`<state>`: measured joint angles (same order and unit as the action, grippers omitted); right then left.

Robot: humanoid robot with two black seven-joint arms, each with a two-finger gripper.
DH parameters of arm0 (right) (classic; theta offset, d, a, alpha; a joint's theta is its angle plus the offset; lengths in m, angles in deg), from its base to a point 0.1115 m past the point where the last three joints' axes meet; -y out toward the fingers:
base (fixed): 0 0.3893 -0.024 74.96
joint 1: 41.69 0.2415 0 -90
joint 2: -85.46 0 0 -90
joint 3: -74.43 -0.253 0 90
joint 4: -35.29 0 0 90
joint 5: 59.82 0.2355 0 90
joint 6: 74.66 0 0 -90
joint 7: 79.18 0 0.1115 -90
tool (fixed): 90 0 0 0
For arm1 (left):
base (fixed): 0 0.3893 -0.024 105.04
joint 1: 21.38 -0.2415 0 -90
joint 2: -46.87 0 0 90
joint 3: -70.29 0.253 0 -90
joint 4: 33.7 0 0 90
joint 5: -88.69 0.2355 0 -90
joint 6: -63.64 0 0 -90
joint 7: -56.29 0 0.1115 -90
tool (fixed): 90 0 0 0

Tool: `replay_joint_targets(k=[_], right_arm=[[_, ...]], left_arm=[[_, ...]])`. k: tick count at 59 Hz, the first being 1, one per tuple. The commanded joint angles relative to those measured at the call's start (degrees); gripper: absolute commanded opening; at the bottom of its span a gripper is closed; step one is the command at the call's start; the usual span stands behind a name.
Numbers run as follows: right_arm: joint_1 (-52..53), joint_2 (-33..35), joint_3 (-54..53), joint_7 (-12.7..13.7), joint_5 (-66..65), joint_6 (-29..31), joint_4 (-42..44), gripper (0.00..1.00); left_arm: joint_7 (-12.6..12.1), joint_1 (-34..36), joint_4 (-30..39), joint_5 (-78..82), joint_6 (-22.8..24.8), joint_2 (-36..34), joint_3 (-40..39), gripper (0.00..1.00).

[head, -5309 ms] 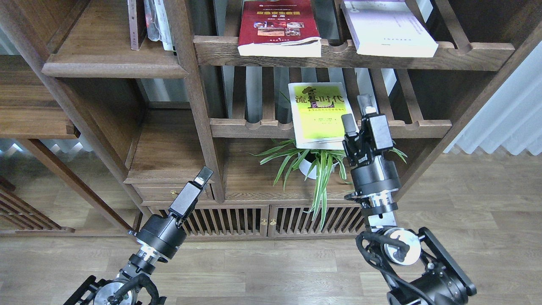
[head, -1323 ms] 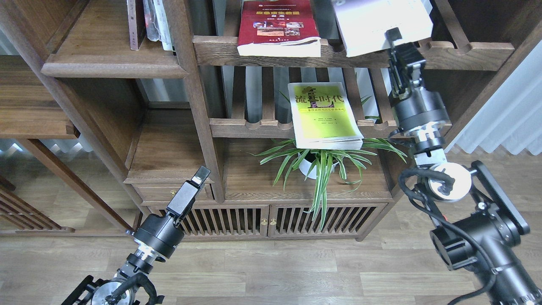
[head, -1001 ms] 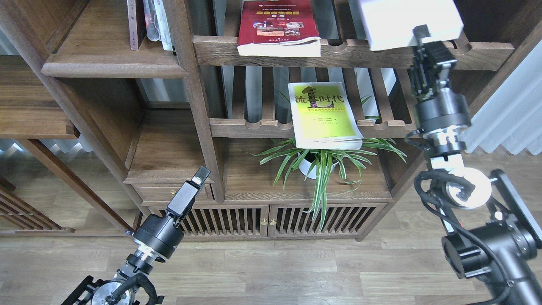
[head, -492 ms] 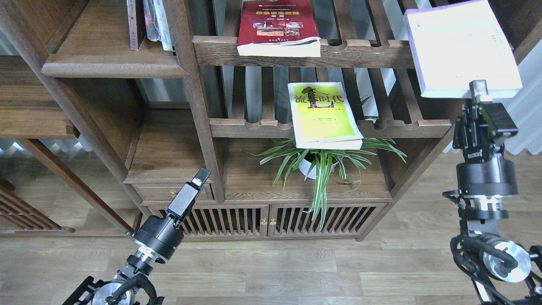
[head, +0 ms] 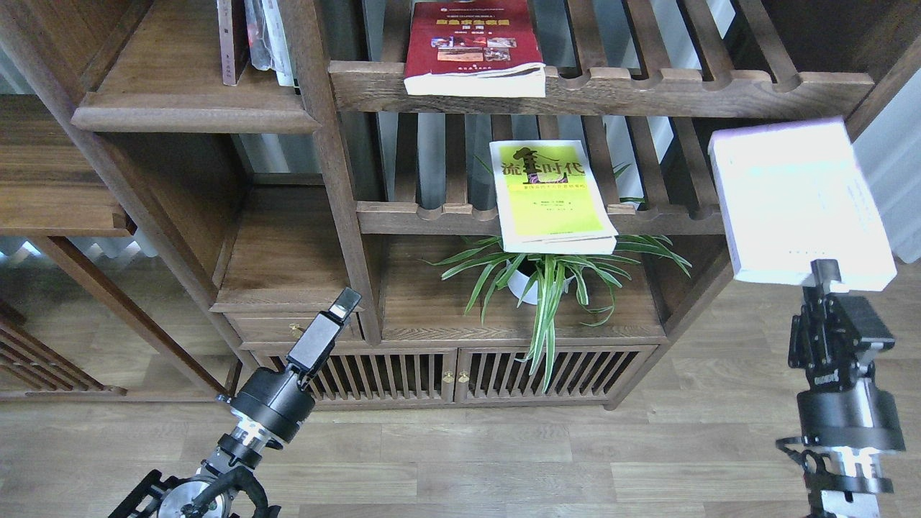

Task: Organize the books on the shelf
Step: 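Grasp the white book and pull it off the top shelf, then lower the white book with the right gripper toward the left gripper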

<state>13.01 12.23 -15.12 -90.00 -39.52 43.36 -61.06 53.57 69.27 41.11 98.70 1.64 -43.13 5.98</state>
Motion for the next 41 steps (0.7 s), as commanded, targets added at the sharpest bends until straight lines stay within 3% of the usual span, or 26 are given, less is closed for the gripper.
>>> replay_joint_targets(k=[1,22,41], right_arm=[[-4.16,0.1,0.6,0.02,0.88,-0.02,0.11,0.02],[-15.67,2.12,6.49,0.37,0.79,-0.02,1.6,0.03],[-17.7,5.64,18.0,0.28,-1.4,-0.02,5.55,0.03]], left_arm=[[0.0,-0.04,-0.01,0.0,0.0,0.0,0.15,1.0],[0.0,-0.04,0.08,-0.09,0.0,0.0,0.77,1.0],[0.43,-3.02,0.6,-0.18,0.0,0.0,2.61,1.0]])
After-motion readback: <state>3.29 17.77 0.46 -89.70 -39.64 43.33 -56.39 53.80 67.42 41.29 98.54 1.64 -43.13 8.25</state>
